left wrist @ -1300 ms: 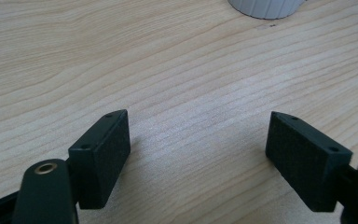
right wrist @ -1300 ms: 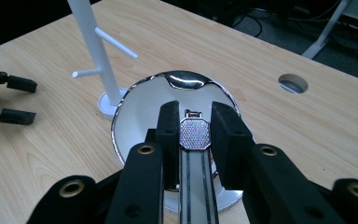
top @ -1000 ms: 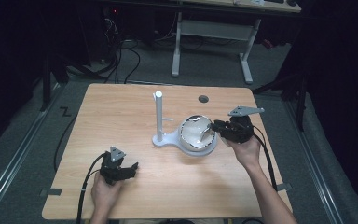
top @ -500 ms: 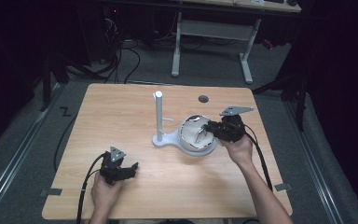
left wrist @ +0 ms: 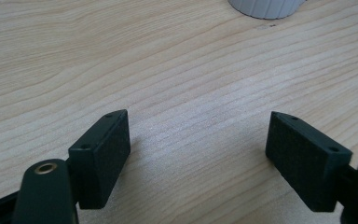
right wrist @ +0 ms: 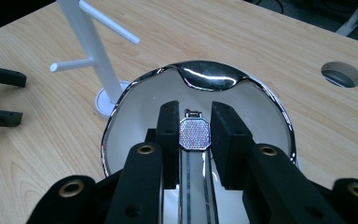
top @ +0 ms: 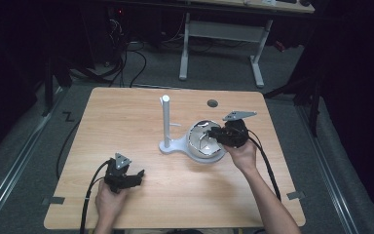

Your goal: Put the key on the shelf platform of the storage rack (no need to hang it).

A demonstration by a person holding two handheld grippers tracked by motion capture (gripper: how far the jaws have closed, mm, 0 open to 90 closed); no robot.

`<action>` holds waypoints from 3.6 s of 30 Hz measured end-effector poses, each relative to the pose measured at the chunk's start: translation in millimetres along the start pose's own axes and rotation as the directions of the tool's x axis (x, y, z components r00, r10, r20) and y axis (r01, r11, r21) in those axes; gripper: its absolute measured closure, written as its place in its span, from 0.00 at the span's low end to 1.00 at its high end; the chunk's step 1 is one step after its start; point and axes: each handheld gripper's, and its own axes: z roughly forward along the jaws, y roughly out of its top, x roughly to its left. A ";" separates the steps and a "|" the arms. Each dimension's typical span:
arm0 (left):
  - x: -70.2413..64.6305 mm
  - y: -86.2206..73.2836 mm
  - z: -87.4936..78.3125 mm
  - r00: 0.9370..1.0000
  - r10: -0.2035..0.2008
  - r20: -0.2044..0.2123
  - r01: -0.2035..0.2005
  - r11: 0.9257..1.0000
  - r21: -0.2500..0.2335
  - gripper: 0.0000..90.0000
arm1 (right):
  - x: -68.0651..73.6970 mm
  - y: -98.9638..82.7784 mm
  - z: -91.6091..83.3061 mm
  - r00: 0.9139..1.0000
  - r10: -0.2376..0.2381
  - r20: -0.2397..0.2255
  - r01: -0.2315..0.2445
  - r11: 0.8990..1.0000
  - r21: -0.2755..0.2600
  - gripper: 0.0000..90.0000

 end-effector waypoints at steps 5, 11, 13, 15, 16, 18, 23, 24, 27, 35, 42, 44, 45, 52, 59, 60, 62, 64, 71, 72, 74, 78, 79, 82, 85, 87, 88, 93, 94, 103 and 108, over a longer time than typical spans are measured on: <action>0.1 0.0 -0.1 1.000 0.002 0.000 -0.002 1.000 0.001 0.25 | -0.1 -0.5 4.9 0.999 0.023 -0.026 -0.023 1.000 -0.016 0.83; 0.1 0.0 -0.1 1.000 0.002 0.000 -0.002 1.000 0.001 0.25 | 2.0 -0.9 12.3 0.999 0.021 -0.036 -0.021 1.000 -0.004 0.83; 0.1 0.0 -0.1 1.000 0.002 0.000 -0.002 1.000 0.001 0.25 | 1.2 -1.0 14.2 0.999 0.023 -0.042 -0.023 1.000 -0.007 0.83; 0.1 0.0 -0.1 1.000 0.001 0.001 -0.001 1.000 0.001 0.25 | 0.8 -0.6 15.2 0.998 0.037 -0.049 -0.037 0.999 -0.009 0.83; 0.1 0.0 -0.1 1.000 0.001 0.001 -0.001 1.000 0.001 0.25 | 0.8 -0.3 16.0 0.998 0.031 -0.048 -0.032 0.999 -0.008 0.83; 0.1 0.0 -0.1 1.000 0.001 0.000 -0.001 1.000 0.001 0.25 | 1.8 0.2 18.0 0.998 0.027 -0.050 -0.027 1.000 -0.005 0.83; 0.1 0.0 -0.1 1.000 0.002 0.001 -0.002 1.000 0.001 0.25 | 3.8 1.0 22.8 0.998 0.020 -0.052 -0.020 1.000 0.002 0.82; 0.1 0.0 -0.1 1.000 0.001 0.001 -0.001 1.000 0.001 0.25 | 3.4 0.9 23.9 0.998 0.024 -0.054 -0.024 1.000 0.004 0.83; 0.1 0.0 -0.1 1.000 0.001 0.001 -0.001 1.000 0.001 0.25 | 2.1 0.6 27.1 0.998 0.037 -0.059 -0.036 0.999 0.012 0.82; 0.2 0.0 -0.1 1.000 0.001 0.001 -0.001 1.000 0.001 0.25 | 1.9 0.4 34.5 0.998 0.042 -0.055 -0.040 0.999 0.029 0.82; 0.3 0.0 -0.1 1.000 0.000 0.001 0.000 1.000 0.001 0.25 | 0.7 0.0 39.6 0.998 0.048 -0.045 -0.047 0.999 0.028 0.75; 0.3 0.0 -0.1 1.000 0.000 0.002 0.000 1.000 0.001 0.25 | -0.1 -0.6 40.1 0.998 0.045 -0.052 -0.044 0.999 0.028 0.72; 0.3 0.0 -0.1 1.000 0.000 0.002 0.000 1.000 0.001 0.25 | 0.2 -0.8 39.9 0.998 0.046 -0.052 -0.044 0.999 0.026 0.72; 0.2 0.0 -0.1 1.000 0.000 0.001 0.000 1.000 0.001 0.25 | -2.8 -3.3 29.3 0.998 0.051 -0.025 -0.051 0.999 0.008 0.65; 0.2 0.0 -0.1 1.000 0.001 0.001 -0.001 1.000 0.001 0.25 | -9.5 -3.6 16.2 0.998 0.059 0.001 -0.059 0.998 -0.015 0.61; 0.2 0.0 -0.1 1.000 0.001 0.001 -0.001 1.000 0.001 0.25 | -10.5 -3.4 15.0 0.998 0.058 0.003 -0.058 0.998 -0.021 0.61; 0.2 0.0 -0.1 1.000 0.001 0.001 -0.001 1.000 0.001 0.25 | -12.2 -4.0 12.6 0.998 0.067 0.006 -0.067 0.997 -0.025 0.60; 0.2 0.0 -0.1 1.000 0.001 0.001 -0.001 1.000 0.001 0.25 | -14.1 -4.9 9.7 0.997 0.072 0.012 -0.072 0.997 -0.024 0.60; 0.2 0.0 -0.1 1.000 0.001 0.001 -0.001 1.000 0.001 0.25 | -19.4 -6.2 -3.3 0.996 0.085 0.031 -0.084 0.996 -0.038 0.62; 0.2 0.0 -0.1 1.000 0.001 0.001 -0.001 1.000 0.001 0.25 | -20.8 -6.2 -5.1 0.996 0.087 0.029 -0.086 0.995 -0.041 0.63; 0.2 0.0 -0.1 1.000 0.001 0.001 -0.001 1.000 0.001 0.25 | -21.9 -6.4 -7.5 0.995 0.090 0.036 -0.088 0.995 -0.043 0.63; 0.2 0.0 -0.1 1.000 0.001 0.002 -0.001 1.000 0.001 0.25 | -25.2 -7.2 -12.9 0.994 0.099 0.039 -0.097 0.994 -0.051 0.63; 0.2 0.0 -0.1 1.000 0.001 0.002 -0.001 1.000 0.001 0.25 | -25.6 -7.5 -14.1 0.994 0.103 0.040 -0.101 0.993 -0.053 0.63; 0.1 0.0 -0.1 1.000 0.001 0.001 -0.001 1.000 0.001 0.25 | -27.8 -8.8 -18.9 0.993 0.107 0.042 -0.105 0.992 -0.064 0.63; 0.1 0.0 -0.1 1.000 0.001 0.001 -0.001 1.000 0.001 0.25 | -30.6 -10.7 -24.6 0.993 0.114 0.040 -0.111 0.992 -0.068 0.63; 0.1 0.0 -0.1 1.000 0.001 0.001 -0.001 1.000 0.001 0.25 | -33.7 -12.0 -28.4 0.991 0.125 0.042 -0.122 0.990 -0.073 0.62; 0.1 0.0 -0.1 1.000 0.001 0.001 -0.001 1.000 0.001 0.25 | -35.4 -12.5 -30.0 0.991 0.125 0.044 -0.121 0.990 -0.078 0.62; 0.1 0.0 -0.1 1.000 0.001 0.001 -0.001 1.000 0.001 0.25 | -39.1 -13.5 -38.0 0.988 0.138 0.065 -0.132 0.988 -0.086 0.62; 0.1 0.0 -0.1 1.000 0.001 0.001 -0.001 1.000 0.001 0.25 | -40.0 -13.7 -39.5 0.988 0.136 0.068 -0.130 0.988 -0.086 0.62; 0.1 0.1 -0.1 1.000 0.001 0.001 -0.001 1.000 0.001 0.25 | -43.4 -18.0 -55.6 0.986 0.149 0.079 -0.142 0.986 -0.085 0.62; 0.1 0.0 0.0 1.000 0.001 0.001 -0.001 1.000 0.001 0.25 | -48.8 -28.4 -70.1 0.977 0.178 0.118 -0.163 0.978 -0.128 0.64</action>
